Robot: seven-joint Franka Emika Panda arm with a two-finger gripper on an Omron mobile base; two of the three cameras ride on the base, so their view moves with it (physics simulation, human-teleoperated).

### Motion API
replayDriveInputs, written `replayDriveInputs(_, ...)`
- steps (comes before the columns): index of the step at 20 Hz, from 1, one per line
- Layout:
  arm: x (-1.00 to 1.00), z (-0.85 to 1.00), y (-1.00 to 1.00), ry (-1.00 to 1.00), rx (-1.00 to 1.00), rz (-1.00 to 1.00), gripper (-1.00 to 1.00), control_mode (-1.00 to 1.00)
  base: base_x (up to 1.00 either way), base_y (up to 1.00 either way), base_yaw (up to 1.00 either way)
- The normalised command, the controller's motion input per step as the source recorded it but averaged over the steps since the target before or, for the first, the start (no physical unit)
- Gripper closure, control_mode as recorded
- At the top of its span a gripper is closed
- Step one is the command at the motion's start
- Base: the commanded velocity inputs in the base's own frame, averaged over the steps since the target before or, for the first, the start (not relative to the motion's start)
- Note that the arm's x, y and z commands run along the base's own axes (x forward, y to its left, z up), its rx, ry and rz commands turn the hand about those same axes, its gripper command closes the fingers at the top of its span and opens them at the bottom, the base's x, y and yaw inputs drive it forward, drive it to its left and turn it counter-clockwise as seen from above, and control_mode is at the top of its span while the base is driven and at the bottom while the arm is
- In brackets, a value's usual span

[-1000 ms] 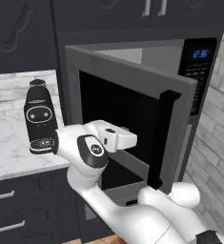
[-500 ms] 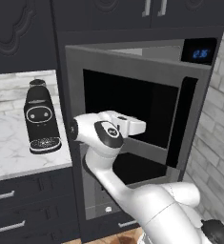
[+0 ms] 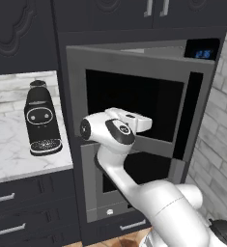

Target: Transport the chicken drumstick from the fridge to the microwave and turn on the microwave.

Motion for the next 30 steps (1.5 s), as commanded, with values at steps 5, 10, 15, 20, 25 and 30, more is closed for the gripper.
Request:
replayDriveInputs(5,0.26,0.00,-0.20,-0.01,0.00,0.12,1.00,-1.00,0.00,0.00,0.00)
replayDriveInputs(10,0.24,0.00,-0.20,0.00,0.00,0.12,1.00,-1.00,0.00,0.00,0.00)
replayDriveInputs(15,0.18,0.00,-0.20,0.00,0.00,0.14,1.00,-1.00,0.00,0.00,0.00)
replayDriveInputs(20,0.13,0.00,-0.18,0.02,0.00,0.18,1.00,-1.00,0.00,0.00,0.00)
replayDriveInputs(25,0.19,0.00,-0.15,0.02,0.00,0.21,1.00,-1.00,0.00,0.00,0.00)
replayDriveInputs(30,0.27,0.00,-0.11,0.00,0.00,0.20,1.00,-1.00,0.00,0.00,0.00)
